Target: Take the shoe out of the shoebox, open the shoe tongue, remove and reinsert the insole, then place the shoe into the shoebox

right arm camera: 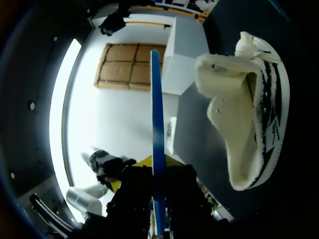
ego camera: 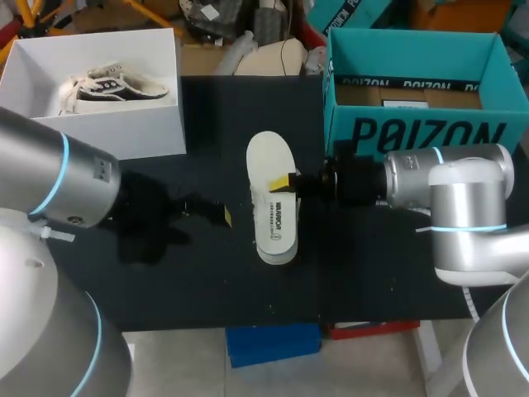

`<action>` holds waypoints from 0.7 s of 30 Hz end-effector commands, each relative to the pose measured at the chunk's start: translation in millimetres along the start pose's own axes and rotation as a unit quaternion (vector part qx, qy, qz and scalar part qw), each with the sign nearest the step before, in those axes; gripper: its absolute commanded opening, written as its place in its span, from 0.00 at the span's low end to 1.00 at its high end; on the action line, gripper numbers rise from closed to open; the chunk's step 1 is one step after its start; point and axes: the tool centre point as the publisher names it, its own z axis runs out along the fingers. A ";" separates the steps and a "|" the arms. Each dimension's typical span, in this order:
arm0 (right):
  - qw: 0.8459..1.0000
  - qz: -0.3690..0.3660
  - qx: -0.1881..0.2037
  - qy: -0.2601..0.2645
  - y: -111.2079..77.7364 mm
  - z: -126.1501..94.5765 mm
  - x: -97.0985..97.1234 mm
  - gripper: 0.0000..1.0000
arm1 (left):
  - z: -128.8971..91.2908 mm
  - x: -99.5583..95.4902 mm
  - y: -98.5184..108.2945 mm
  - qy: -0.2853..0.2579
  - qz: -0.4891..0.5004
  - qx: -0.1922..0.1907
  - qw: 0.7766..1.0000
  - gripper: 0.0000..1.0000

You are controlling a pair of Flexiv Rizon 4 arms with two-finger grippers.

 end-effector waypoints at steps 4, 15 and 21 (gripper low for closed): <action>1.000 0.000 -0.001 -0.001 -0.6 0.9 0.3 0.00 | -10.4 18.9 -1.9 -0.281 -0.009 -0.006 0.960 1.00; 1.000 0.000 -0.001 -0.001 -0.6 0.9 0.3 0.00 | -6.2 22.2 14.8 -0.315 -0.013 -0.017 0.949 1.00; 1.000 0.000 -0.001 -0.001 -0.6 0.9 0.3 0.00 | 5.0 28.1 11.8 -0.276 -0.014 -0.038 0.960 1.00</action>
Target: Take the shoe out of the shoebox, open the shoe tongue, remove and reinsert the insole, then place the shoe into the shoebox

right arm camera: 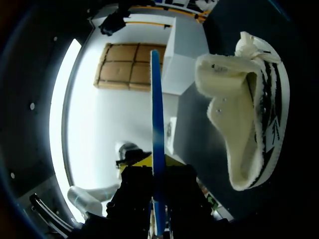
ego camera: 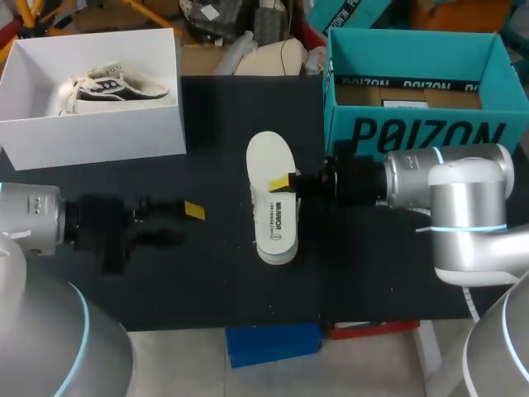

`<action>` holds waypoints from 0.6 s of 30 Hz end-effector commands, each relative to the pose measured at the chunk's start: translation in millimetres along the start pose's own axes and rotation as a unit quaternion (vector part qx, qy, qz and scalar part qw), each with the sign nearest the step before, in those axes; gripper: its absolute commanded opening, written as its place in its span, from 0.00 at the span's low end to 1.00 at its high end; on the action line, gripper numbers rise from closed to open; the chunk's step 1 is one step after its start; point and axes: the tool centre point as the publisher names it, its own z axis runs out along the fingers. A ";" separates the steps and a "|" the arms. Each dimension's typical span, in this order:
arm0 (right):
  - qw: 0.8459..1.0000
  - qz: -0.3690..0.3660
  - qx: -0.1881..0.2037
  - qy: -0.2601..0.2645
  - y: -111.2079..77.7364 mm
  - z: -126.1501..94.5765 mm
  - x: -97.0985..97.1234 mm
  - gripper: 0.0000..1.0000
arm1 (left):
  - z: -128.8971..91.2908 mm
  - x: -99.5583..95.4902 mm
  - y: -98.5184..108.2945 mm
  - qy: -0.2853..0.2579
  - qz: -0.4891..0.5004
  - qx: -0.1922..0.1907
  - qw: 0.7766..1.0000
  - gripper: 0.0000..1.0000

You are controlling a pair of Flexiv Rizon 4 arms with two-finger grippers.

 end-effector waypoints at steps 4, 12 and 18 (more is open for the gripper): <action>1.000 0.000 -0.001 -0.001 -0.5 0.9 0.4 0.00 | 8.2 5.1 -5.1 -0.030 0.003 -0.016 0.999 1.00; 1.000 0.000 -0.001 -0.001 -0.5 0.9 0.4 0.00 | 8.2 5.1 -5.1 -0.030 0.003 -0.016 0.999 1.00; 1.000 0.000 -0.001 -0.001 -0.5 0.9 0.4 0.00 | 10.4 3.4 -7.6 -0.053 0.010 -0.015 0.998 1.00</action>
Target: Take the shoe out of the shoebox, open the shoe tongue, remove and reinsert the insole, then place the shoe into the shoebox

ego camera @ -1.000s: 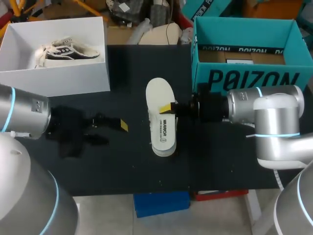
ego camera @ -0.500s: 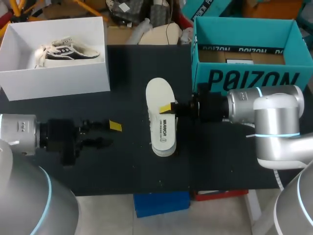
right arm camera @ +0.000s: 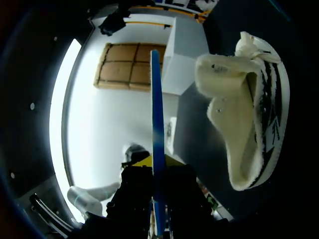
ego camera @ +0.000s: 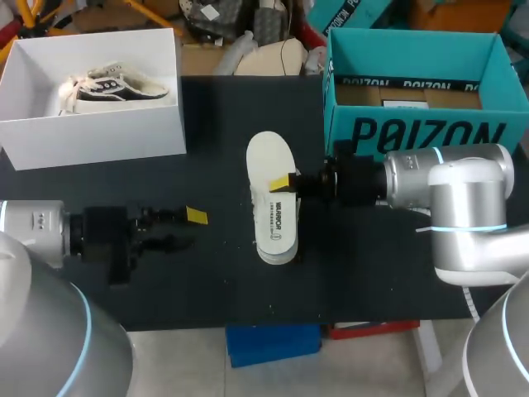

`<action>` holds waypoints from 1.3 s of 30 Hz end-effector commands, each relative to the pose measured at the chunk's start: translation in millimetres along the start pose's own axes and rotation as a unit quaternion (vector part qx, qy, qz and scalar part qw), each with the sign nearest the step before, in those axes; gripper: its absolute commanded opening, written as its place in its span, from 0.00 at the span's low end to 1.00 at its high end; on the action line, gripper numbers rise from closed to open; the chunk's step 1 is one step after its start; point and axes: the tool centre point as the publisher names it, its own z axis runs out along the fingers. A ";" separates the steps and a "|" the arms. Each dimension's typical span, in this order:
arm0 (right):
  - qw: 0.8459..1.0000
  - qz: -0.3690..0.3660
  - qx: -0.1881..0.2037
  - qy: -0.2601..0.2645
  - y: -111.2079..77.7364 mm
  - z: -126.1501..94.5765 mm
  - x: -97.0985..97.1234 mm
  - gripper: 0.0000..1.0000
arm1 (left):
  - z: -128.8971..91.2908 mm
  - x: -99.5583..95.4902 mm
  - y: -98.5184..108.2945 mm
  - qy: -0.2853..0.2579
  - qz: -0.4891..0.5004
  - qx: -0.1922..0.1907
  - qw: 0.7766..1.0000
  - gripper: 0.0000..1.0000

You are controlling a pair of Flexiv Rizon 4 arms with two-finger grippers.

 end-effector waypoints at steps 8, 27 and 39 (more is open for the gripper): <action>1.000 0.000 -0.001 -0.001 -0.6 0.9 0.4 0.00 | 12.7 2.1 0.3 -0.085 -0.022 -0.012 0.996 1.00; 1.000 0.000 -0.001 -0.001 -0.6 0.9 0.4 0.00 | 66.9 -19.2 7.5 -0.109 -0.008 -0.020 0.994 1.00; 1.000 0.000 -0.001 -0.001 -0.6 0.9 0.4 0.00 | 91.2 -22.5 19.2 -0.124 -0.004 -0.020 0.992 0.86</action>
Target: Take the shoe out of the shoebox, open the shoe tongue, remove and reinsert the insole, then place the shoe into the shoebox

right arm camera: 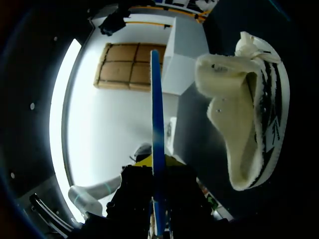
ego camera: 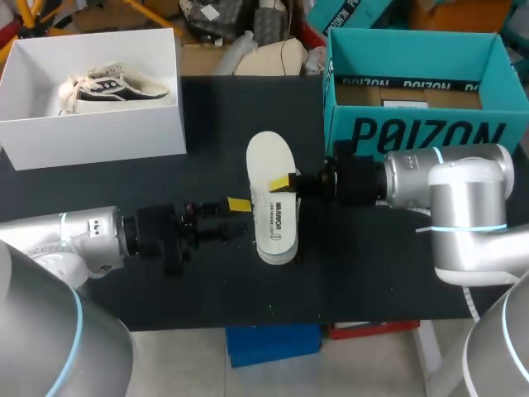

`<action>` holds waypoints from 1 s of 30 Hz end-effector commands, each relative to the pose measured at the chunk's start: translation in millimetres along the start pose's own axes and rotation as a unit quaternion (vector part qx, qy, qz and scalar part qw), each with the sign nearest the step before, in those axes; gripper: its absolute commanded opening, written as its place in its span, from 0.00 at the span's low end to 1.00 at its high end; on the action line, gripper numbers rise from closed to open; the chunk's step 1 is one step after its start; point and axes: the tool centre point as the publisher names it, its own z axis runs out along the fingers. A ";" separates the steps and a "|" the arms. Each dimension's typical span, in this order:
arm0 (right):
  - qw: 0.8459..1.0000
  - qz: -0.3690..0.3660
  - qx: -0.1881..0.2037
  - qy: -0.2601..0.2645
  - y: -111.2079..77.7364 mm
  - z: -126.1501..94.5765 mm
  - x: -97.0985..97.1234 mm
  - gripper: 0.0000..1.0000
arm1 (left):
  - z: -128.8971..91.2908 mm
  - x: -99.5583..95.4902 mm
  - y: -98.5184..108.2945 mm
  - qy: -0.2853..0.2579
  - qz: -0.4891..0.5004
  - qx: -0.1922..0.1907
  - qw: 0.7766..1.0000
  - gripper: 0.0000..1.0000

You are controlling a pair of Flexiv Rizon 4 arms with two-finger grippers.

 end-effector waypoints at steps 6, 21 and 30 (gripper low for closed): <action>1.000 0.000 -0.001 -0.001 -0.6 0.9 0.4 0.00 | 27.4 3.7 12.1 -0.005 0.011 0.007 1.000 0.49; 1.000 0.000 -0.001 -0.001 -0.6 0.9 0.4 0.00 | 47.6 4.4 18.8 -0.016 0.014 0.015 1.000 0.40; 1.000 0.000 -0.001 -0.001 -0.6 0.9 0.4 0.00 | 56.6 7.9 22.4 -0.021 0.010 0.017 1.000 0.26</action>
